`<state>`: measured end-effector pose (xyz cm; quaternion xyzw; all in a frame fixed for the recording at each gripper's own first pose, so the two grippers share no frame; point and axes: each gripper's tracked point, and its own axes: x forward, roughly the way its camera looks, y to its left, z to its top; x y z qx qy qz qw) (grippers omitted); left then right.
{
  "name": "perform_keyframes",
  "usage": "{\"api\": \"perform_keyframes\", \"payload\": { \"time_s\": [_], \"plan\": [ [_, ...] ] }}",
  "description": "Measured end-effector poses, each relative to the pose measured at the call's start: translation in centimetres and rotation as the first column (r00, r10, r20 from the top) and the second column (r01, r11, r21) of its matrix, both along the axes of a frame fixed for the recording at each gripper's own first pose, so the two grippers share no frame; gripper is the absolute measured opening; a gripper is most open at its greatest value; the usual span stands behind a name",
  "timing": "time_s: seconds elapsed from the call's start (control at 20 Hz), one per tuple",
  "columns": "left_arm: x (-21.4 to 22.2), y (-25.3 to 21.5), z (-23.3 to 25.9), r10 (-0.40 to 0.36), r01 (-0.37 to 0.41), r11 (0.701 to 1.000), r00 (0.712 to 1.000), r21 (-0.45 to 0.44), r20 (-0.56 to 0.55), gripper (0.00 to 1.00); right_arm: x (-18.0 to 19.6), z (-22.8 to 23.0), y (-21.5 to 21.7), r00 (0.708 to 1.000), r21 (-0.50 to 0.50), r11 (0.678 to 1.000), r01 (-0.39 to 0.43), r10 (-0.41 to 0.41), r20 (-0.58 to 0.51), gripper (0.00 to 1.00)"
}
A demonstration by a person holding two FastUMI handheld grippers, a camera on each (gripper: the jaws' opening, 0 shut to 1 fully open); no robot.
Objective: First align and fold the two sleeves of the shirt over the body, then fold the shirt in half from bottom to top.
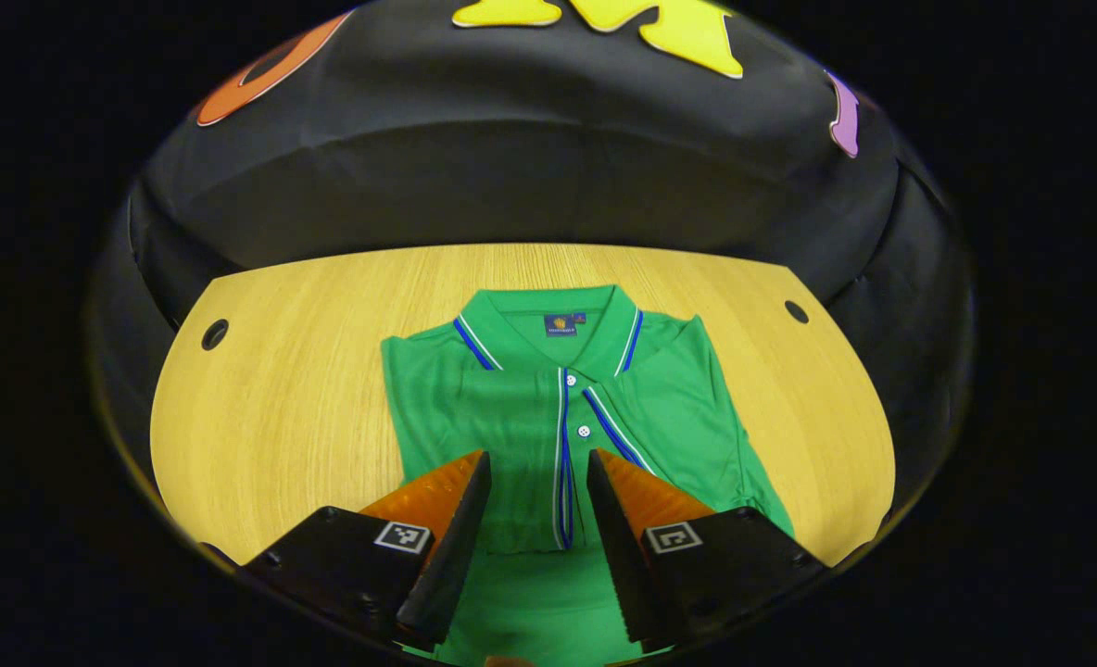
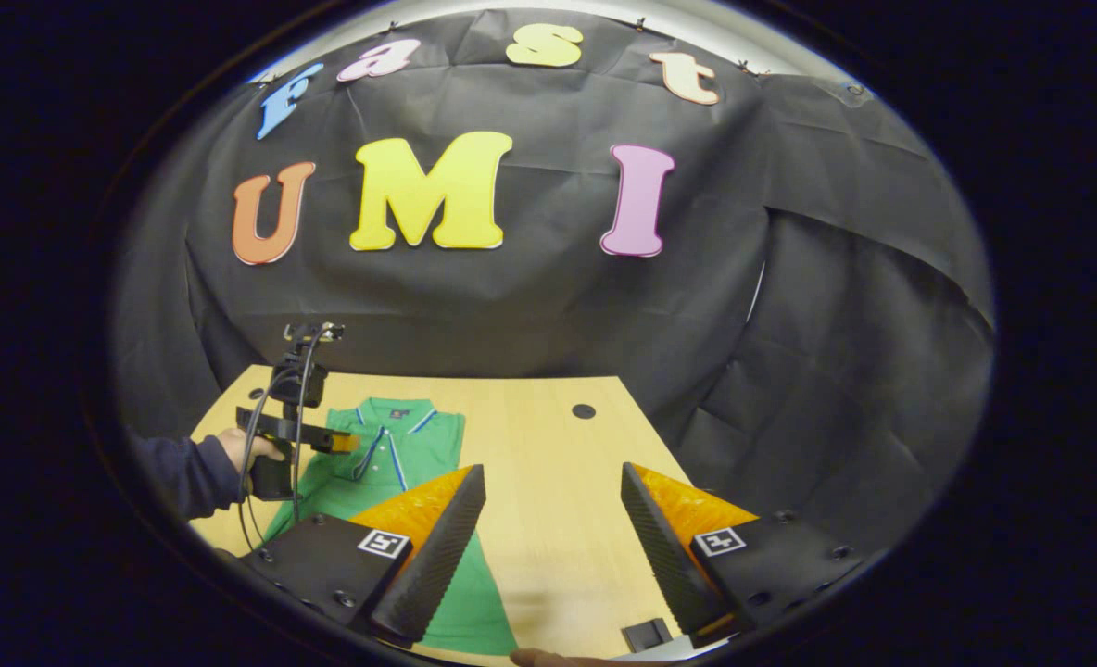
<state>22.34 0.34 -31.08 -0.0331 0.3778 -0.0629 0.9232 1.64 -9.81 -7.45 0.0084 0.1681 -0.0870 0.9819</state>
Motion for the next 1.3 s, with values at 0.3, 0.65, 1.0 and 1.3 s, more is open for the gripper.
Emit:
{"api": "perform_keyframes", "payload": {
  "time_s": [0.3, 0.65, 1.0, 1.3],
  "plan": [
    [-4.6, 3.5, 6.9, 0.024, -0.030, 0.998, 0.991, 0.048, 0.131, 0.99, 0.2, 0.1, 2.6, 0.997, 0.001, 0.998, -0.067, 0.067, 0.025, 0.93],
    [-14.4, 7.1, 5.0, 0.047, -0.051, 0.996, 0.998, 0.069, 0.051, 0.99, 0.2, -4.6, 6.8, 0.982, 0.030, 0.984, -0.177, 0.178, -0.057, 0.94],
    [-25.9, 9.6, -1.8, 0.115, -0.105, 0.991, 0.984, 0.081, -0.133, 0.99, -0.9, -13.2, 7.5, 0.953, 0.009, 0.979, -0.203, 0.200, -0.227, 0.95],
    [-32.5, 11.4, -6.0, 0.134, -0.109, 0.989, 0.950, 0.103, -0.283, 0.99, -4.8, -23.4, 8.6, 0.835, 0.124, 0.972, -0.199, 0.235, -0.498, 0.95]
  ]
}}
